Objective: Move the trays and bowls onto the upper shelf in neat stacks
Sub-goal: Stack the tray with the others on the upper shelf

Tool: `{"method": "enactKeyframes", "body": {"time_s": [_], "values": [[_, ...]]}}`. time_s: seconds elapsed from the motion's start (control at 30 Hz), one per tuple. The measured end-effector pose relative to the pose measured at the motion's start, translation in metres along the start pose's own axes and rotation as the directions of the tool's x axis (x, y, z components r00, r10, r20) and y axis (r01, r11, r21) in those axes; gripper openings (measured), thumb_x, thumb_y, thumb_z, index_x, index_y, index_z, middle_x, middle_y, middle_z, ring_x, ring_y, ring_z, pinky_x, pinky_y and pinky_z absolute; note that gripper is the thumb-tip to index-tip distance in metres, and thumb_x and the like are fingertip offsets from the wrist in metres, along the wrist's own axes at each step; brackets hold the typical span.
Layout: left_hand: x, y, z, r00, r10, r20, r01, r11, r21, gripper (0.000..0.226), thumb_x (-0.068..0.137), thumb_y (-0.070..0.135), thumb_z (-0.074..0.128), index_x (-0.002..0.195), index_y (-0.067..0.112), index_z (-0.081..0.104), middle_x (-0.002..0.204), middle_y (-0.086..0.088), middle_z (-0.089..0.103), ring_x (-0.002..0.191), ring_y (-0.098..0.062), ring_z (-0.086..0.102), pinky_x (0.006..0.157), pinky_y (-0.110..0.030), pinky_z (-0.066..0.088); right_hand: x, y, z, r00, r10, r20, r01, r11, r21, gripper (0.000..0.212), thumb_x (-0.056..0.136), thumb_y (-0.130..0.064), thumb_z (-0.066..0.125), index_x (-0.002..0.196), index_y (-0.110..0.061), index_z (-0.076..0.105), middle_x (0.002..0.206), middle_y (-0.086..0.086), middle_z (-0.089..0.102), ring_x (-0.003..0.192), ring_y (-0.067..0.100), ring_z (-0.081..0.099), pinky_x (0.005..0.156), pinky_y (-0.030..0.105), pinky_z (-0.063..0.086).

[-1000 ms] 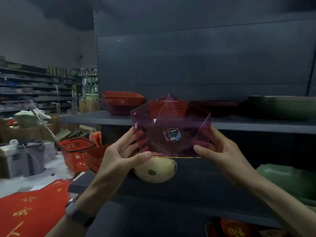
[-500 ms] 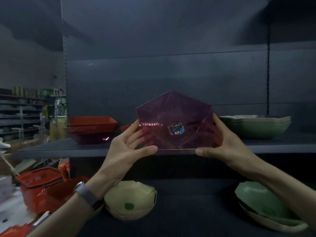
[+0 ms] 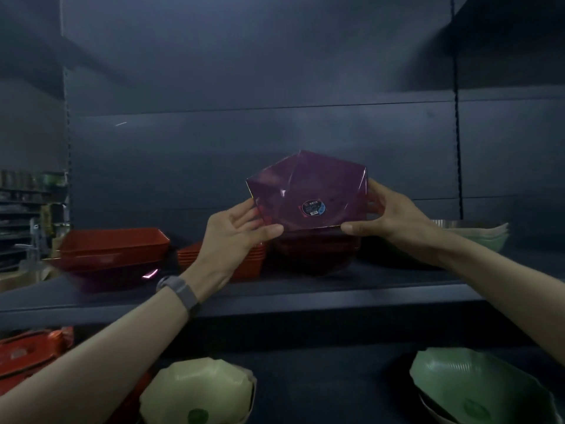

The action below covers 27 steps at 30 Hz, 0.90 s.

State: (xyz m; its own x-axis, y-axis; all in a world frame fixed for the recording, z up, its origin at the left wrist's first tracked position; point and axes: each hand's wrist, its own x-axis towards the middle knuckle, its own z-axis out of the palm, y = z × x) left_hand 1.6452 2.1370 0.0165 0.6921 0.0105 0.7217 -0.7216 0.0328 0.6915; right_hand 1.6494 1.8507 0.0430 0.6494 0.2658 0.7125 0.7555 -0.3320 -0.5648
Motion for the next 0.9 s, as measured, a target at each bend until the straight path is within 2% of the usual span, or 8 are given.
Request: {"method": "enactKeyframes", "body": {"time_s": [0.17, 0.3, 0.47, 0.53, 0.6, 0.73, 0.8, 0.9], "values": [[0.042, -0.023, 0.015, 0.997, -0.080, -0.007, 0.079, 0.995, -0.059, 0.035, 0.084, -0.010, 0.078, 0.112, 0.009, 0.075, 0.113, -0.008, 0.080, 0.114, -0.023, 0.074, 0.096, -0.026, 0.059, 0.033, 0.034, 0.002, 0.986, 0.148, -0.072, -0.136, 0.980, 0.145, 0.049, 0.080, 0.004, 0.085, 0.124, -0.011, 0.070, 0.117, 0.000, 0.080, 0.110, 0.012, 0.075, 0.096, 0.020, 0.058], [0.057, -0.048, 0.021, 0.991, -0.129, -0.023, 0.129, 0.992, -0.004, 0.026, 0.088, -0.006, 0.077, 0.110, 0.007, 0.076, 0.114, -0.011, 0.079, 0.119, -0.027, 0.071, 0.107, -0.036, 0.054, 0.047, 0.054, 0.005, 0.957, 0.255, -0.134, -0.231, 0.958, 0.172, 0.042, 0.080, 0.007, 0.084, 0.119, -0.002, 0.073, 0.108, 0.006, 0.081, 0.094, 0.009, 0.078, 0.077, 0.013, 0.058], [0.060, -0.072, 0.026, 0.972, -0.224, -0.064, 0.229, 0.970, 0.084, 0.012, 0.088, 0.001, 0.080, 0.099, 0.003, 0.078, 0.094, -0.008, 0.082, 0.097, -0.022, 0.077, 0.091, -0.027, 0.060, 0.054, 0.081, 0.012, 0.912, 0.386, -0.138, -0.371, 0.921, 0.123, 0.039, 0.079, -0.009, 0.090, 0.114, -0.002, 0.075, 0.101, 0.005, 0.082, 0.100, 0.024, 0.078, 0.095, 0.035, 0.061], [0.062, -0.079, 0.025, 0.961, -0.269, -0.066, 0.276, 0.954, 0.119, 0.024, 0.086, 0.010, 0.084, 0.107, 0.000, 0.076, 0.095, -0.008, 0.081, 0.095, -0.019, 0.076, 0.089, -0.023, 0.060, 0.055, 0.088, 0.014, 0.892, 0.429, -0.140, -0.420, 0.903, 0.089, 0.038, 0.077, -0.017, 0.093, 0.108, -0.002, 0.076, 0.099, 0.006, 0.082, 0.097, 0.025, 0.077, 0.084, 0.034, 0.060], [0.065, -0.087, 0.024, 0.951, -0.304, -0.053, 0.309, 0.937, 0.162, 0.054, 0.083, 0.025, 0.088, 0.121, -0.010, 0.070, 0.119, -0.020, 0.076, 0.115, -0.028, 0.071, 0.106, -0.034, 0.056, 0.056, 0.091, 0.015, 0.871, 0.456, -0.180, -0.449, 0.890, 0.083, 0.037, 0.074, -0.021, 0.095, 0.100, 0.000, 0.078, 0.095, 0.009, 0.082, 0.091, 0.025, 0.078, 0.077, 0.034, 0.060], [0.062, -0.092, 0.026, 0.947, -0.313, -0.076, 0.322, 0.929, 0.181, 0.073, 0.076, 0.043, 0.091, 0.118, -0.012, 0.070, 0.129, -0.020, 0.071, 0.126, -0.031, 0.064, 0.115, -0.044, 0.048, 0.057, 0.091, 0.021, 0.841, 0.512, -0.175, -0.507, 0.859, 0.078, 0.062, 0.056, -0.034, 0.099, 0.103, 0.000, 0.076, 0.096, 0.010, 0.081, 0.092, 0.028, 0.078, 0.093, 0.042, 0.062], [0.060, -0.091, 0.026, 0.947, -0.302, -0.113, 0.321, 0.915, 0.244, 0.056, 0.077, 0.044, 0.091, 0.104, -0.003, 0.077, 0.113, -0.004, 0.076, 0.112, -0.019, 0.069, 0.111, -0.036, 0.050, 0.055, 0.094, 0.024, 0.838, 0.523, -0.156, -0.520, 0.852, 0.064, 0.059, 0.059, -0.031, 0.097, 0.104, 0.000, 0.076, 0.096, 0.010, 0.081, 0.092, 0.027, 0.078, 0.095, 0.043, 0.062], [0.059, -0.098, 0.023, 0.948, -0.295, -0.116, 0.317, 0.899, 0.302, 0.053, 0.081, 0.041, 0.087, 0.089, -0.010, 0.076, 0.100, -0.018, 0.079, 0.101, -0.031, 0.076, 0.102, -0.043, 0.059, 0.049, 0.099, 0.027, 0.843, 0.498, -0.201, -0.500, 0.865, 0.047, 0.035, 0.071, -0.020, 0.094, 0.095, 0.001, 0.078, 0.091, 0.010, 0.081, 0.090, 0.026, 0.077, 0.095, 0.044, 0.062]]}}
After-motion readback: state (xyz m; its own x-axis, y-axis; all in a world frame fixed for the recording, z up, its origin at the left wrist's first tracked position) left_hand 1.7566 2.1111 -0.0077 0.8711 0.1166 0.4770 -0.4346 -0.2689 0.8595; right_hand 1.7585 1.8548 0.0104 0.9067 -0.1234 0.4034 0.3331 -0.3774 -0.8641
